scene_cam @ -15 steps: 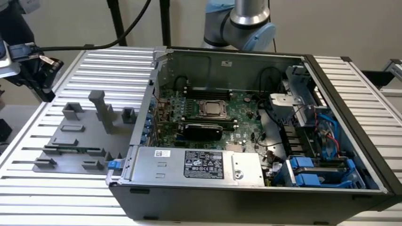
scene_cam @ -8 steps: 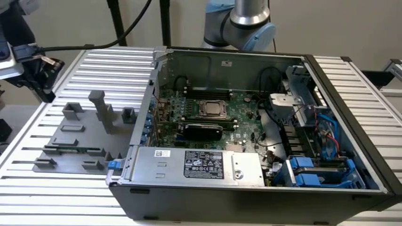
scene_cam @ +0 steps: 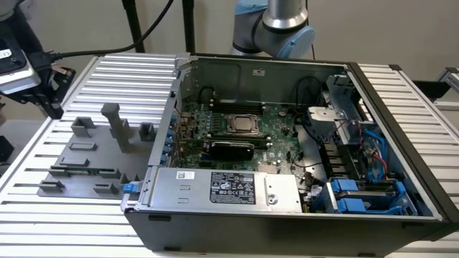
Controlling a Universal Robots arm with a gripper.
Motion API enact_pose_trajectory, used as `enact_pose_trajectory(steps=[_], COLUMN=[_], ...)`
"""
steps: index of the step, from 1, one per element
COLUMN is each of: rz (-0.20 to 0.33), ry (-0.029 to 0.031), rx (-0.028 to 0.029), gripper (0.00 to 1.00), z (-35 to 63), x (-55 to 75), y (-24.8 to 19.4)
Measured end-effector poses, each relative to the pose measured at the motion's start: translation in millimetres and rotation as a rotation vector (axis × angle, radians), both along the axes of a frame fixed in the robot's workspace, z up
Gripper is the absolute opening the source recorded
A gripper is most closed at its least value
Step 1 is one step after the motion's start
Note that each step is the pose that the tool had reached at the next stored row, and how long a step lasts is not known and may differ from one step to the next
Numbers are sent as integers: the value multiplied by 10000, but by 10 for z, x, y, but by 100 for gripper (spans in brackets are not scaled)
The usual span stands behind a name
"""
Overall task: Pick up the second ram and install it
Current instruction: 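Pick up the second ram and move it above second insertion slot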
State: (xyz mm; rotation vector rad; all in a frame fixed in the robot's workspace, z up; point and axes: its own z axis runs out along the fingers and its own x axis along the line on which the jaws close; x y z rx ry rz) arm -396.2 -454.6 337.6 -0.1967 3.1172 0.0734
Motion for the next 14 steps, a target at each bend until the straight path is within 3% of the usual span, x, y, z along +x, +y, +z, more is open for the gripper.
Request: enact_pose_trajectory(steps=[14], rz=[2551], ry=[-1], rx=[1], gripper=[0], z=[-95], x=[0], y=[0])
